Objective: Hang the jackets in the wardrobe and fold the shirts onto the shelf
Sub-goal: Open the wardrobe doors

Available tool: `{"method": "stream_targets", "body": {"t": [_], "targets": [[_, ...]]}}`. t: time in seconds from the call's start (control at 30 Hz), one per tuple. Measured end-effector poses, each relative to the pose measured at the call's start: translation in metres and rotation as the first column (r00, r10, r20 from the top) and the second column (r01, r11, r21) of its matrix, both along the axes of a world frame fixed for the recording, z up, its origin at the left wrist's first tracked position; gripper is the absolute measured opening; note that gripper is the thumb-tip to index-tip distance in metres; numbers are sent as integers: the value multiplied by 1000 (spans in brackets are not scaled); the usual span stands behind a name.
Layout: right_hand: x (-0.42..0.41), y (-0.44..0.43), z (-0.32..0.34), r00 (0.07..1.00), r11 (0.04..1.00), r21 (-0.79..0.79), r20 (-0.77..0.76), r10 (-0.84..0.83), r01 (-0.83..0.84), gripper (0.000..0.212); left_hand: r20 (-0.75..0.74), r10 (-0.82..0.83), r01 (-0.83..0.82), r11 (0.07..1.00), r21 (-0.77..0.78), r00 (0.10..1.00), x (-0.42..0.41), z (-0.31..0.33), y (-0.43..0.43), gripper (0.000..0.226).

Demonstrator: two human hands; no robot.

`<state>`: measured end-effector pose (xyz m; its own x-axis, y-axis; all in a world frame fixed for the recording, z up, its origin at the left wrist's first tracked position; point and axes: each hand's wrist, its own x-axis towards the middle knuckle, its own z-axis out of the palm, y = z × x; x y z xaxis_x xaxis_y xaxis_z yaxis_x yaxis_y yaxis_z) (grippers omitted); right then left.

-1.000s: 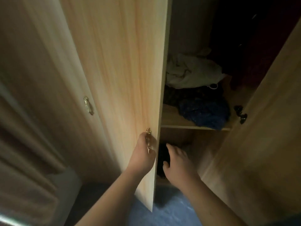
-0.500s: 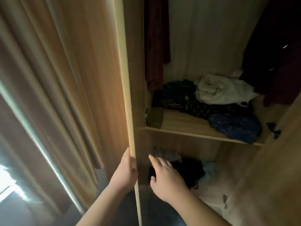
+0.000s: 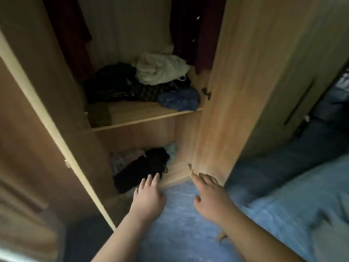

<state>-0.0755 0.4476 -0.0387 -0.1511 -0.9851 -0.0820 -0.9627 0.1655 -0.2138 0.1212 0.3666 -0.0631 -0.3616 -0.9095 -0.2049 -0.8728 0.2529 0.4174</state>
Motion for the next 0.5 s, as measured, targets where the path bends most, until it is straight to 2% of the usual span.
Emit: {"method": "stream_targets", "body": {"t": [0.13, 0.27, 0.5], "targets": [[-58, 74, -8, 971, 971, 20, -26, -237, 237, 67, -12, -277, 276, 959, -64, 961, -77, 9, 30, 63], [-105, 143, -8, 891, 891, 2, -5, -454, 454, 65, 32, -508, 509, 859, -56, 861, -143, 5, 71, 61], [-172, 263, -7, 709, 708, -22, 33, -705, 705, 68, 68, -745, 748, 660, -75, 664, -253, 6, 151, 61]]}}
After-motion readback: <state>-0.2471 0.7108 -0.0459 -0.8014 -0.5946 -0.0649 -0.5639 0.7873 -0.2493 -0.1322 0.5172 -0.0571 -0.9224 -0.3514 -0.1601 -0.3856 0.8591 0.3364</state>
